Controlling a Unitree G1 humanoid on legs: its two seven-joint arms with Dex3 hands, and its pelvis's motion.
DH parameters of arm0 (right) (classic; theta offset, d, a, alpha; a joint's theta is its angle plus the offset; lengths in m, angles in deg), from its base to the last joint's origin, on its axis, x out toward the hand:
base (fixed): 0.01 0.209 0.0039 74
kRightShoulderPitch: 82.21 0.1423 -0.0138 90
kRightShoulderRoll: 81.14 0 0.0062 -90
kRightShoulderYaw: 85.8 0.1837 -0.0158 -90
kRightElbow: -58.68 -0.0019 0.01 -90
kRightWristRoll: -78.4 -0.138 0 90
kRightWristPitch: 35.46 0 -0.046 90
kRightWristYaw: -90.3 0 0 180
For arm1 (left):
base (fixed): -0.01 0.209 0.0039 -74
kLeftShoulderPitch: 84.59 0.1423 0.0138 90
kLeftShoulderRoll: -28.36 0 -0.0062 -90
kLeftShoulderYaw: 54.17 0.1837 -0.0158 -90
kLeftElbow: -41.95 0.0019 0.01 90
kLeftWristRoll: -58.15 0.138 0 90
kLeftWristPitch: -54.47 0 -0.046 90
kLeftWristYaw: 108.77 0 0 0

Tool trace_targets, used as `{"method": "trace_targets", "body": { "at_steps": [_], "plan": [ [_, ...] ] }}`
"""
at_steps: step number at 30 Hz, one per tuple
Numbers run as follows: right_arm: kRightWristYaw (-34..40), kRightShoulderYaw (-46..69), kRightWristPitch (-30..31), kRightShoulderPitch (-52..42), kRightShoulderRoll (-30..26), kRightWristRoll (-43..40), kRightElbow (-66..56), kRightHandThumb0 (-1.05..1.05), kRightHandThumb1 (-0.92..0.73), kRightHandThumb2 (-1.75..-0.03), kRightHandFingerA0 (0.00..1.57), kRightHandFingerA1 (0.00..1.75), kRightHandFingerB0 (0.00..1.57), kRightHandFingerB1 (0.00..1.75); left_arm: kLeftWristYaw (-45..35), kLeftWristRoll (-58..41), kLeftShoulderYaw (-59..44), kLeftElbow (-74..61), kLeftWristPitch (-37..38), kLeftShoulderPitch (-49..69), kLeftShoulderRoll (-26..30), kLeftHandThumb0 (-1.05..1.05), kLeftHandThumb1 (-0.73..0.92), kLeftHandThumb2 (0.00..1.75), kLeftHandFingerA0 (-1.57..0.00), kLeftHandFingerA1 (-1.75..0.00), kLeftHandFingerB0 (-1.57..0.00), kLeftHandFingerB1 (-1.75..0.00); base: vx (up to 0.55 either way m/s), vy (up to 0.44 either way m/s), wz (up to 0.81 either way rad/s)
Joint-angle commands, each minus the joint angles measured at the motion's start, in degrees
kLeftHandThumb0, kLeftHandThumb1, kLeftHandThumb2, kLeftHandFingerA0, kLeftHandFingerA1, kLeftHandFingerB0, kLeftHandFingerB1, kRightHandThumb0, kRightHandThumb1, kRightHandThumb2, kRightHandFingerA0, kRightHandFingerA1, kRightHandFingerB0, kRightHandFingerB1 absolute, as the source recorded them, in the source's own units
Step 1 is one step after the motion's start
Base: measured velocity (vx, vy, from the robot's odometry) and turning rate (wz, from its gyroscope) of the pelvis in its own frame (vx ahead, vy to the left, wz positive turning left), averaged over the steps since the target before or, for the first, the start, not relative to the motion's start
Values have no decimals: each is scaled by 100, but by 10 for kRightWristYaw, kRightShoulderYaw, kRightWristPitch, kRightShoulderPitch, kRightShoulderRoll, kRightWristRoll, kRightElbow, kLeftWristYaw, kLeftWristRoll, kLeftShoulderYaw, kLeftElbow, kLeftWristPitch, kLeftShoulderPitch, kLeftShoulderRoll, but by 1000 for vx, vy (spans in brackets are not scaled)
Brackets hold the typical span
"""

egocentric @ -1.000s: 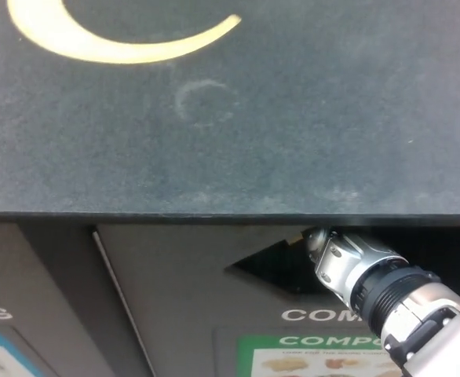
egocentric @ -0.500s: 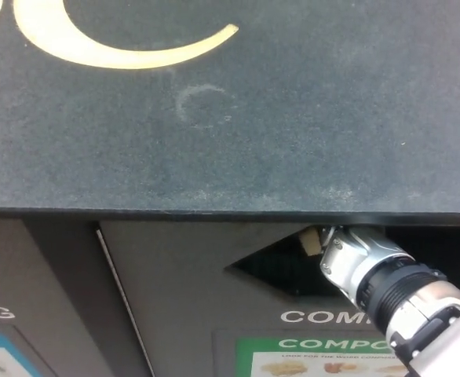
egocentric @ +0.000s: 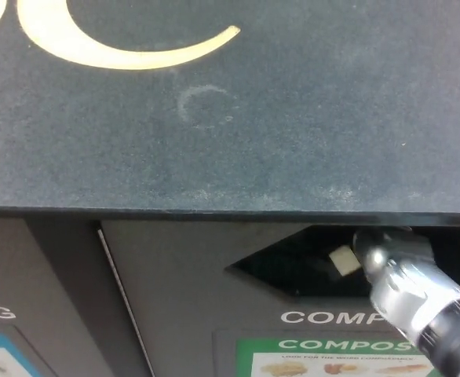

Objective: Pick up a piece of paper from the table and walk towards the trash can and throw it into compost

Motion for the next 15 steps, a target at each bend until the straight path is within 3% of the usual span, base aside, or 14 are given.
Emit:
{"method": "trace_targets", "body": {
  "at_steps": [1, 3, 4, 5, 6, 7, 8, 10, 11, 12, 15],
  "plan": [
    [-75, -10, -8, -169, -127, 43, -317, -96, -81, -109, 0, 18, 0, 1, 16, 1, -8, 6, 2, 3, 8, -2, 70, 70, -94, -65, -88, -67, 0, 0, 0],
    [-76, -11, -5, -186, -132, 48, -350, -95, -81, -112, 0, 20, 0, 4, 3, -11, -15, 18, 12, -1, 8, 0, 71, 70, -91, -66, -85, -68, 0, 0, 0],
    [-68, -6, 0, -231, -143, 60, -419, -94, -78, -99, 0, 0, 0, 0, 9, -13, -17, 10, 4, 0, 5, -1, 72, 73, -93, -70, -88, -70, 0, 0, 0],
    [-65, -5, 2, -243, -146, 64, -439, -94, -78, -99, 0, 0, 0, 0, 11, -13, -18, 7, 2, 1, 3, -1, 72, 73, -93, -70, -88, -70, -7, -48, -6],
    [-53, -3, -3, -271, -152, 74, -477, -94, -84, -117, 0, 23, 0, 7, 16, -6, -15, 4, -3, 1, 5, -2, 72, 70, -92, -70, -89, -68, -9, -48, -16],
    [-51, -2, -4, -277, -154, 76, -486, -94, -84, -117, 0, 23, 0, 7, 18, -4, -14, 4, -4, 1, 5, -2, 72, 70, -92, -70, -89, -68, -45, -82, -1],
    [-39, 1, -8, -294, -157, 81, -505, -84, -81, -95, 0, 0, 0, 9, 14, -8, -17, 14, 6, -1, 6, 4, 72, 71, -92, -70, -87, -70, -44, -91, -4],
    [-26, 3, -11, -312, -159, 86, -523, -84, -81, -95, 0, 0, 0, 9, 9, -15, -23, 27, 20, -5, 6, 4, 72, 71, -92, -70, -87, -70, -53, -84, -10],
    [-16, 7, -16, -332, -167, 95, -547, -92, -83, -114, 0, 18, 2, 7, 4, -24, -28, 25, 15, -5, 3, 1, 72, 74, -93, -73, -88, -71, -118, 22, -12],
    [-2, 15, -26, -365, -182, 109, -586, -82, -92, -72, 0, 0, 0, 20, 2, -27, -31, 22, 13, -3, 3, 7, 70, 74, -95, -73, -88, -71, -95, 32, -10],
    [12, 21, -40, -408, -207, 140, -639, -81, -92, -73, 0, 0, 0, 19, 10, -15, -26, 24, 16, 3, 7, -1, 71, 69, -94, -69, -89, -68, -44, 119, -15]
  ]
}}
